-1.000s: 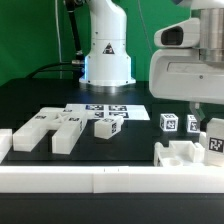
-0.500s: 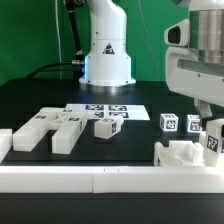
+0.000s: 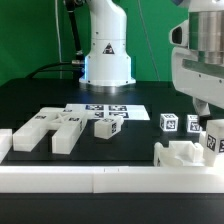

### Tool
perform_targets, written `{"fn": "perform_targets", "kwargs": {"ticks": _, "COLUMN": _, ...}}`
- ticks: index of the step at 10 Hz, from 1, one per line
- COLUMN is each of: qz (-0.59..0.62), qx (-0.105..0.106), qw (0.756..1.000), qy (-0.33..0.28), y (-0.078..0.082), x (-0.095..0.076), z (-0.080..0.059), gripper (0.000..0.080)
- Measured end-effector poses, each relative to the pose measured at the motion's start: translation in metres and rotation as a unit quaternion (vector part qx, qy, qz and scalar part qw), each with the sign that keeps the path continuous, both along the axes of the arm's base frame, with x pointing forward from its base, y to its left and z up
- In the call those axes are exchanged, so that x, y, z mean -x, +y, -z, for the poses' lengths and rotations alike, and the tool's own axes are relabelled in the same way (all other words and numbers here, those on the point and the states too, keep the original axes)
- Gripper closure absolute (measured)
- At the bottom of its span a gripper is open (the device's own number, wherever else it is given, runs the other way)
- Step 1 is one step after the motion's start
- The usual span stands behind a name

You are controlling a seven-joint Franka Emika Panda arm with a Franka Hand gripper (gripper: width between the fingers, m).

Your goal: Assemble chair

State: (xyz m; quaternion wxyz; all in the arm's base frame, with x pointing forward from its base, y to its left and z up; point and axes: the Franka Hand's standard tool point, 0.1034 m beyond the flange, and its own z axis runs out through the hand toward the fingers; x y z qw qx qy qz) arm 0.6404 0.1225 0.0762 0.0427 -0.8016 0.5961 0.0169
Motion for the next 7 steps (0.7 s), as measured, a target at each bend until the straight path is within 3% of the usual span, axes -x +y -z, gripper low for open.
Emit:
{"fn": "perform_targets", "kwargs": {"ticks": 1, "qz": -0.029, "qx": 0.001, "qw": 1.000, "qy": -0.003, "y": 0.0005, "x": -0.0007, "z": -0.0008, "gripper": 0.0182}}
{"fn": "perform_targets", "kwargs": {"ticks": 2, "qz": -0.091, "qx": 0.004, "qw": 0.996, "qy": -0.005, "y": 0.0025, "x": 0.0008, "z": -0.0005, "gripper": 0.0160}}
{"fn": "perform_targets", "kwargs": {"ticks": 4, "qz": -0.244, "qx": 0.018, "qw": 0.969, "qy": -0.016, "y": 0.0029, "x": 0.0007, "z": -0.0010, "gripper": 0.0151}}
{"fn": "perform_targets", "kwargs": {"ticks": 7, "qz": -0.356, "qx": 0.022, "qw": 0.934, "qy": -0.026, "y": 0.0023, "x": -0.0007, "z": -0.0017, "gripper": 0.0150}}
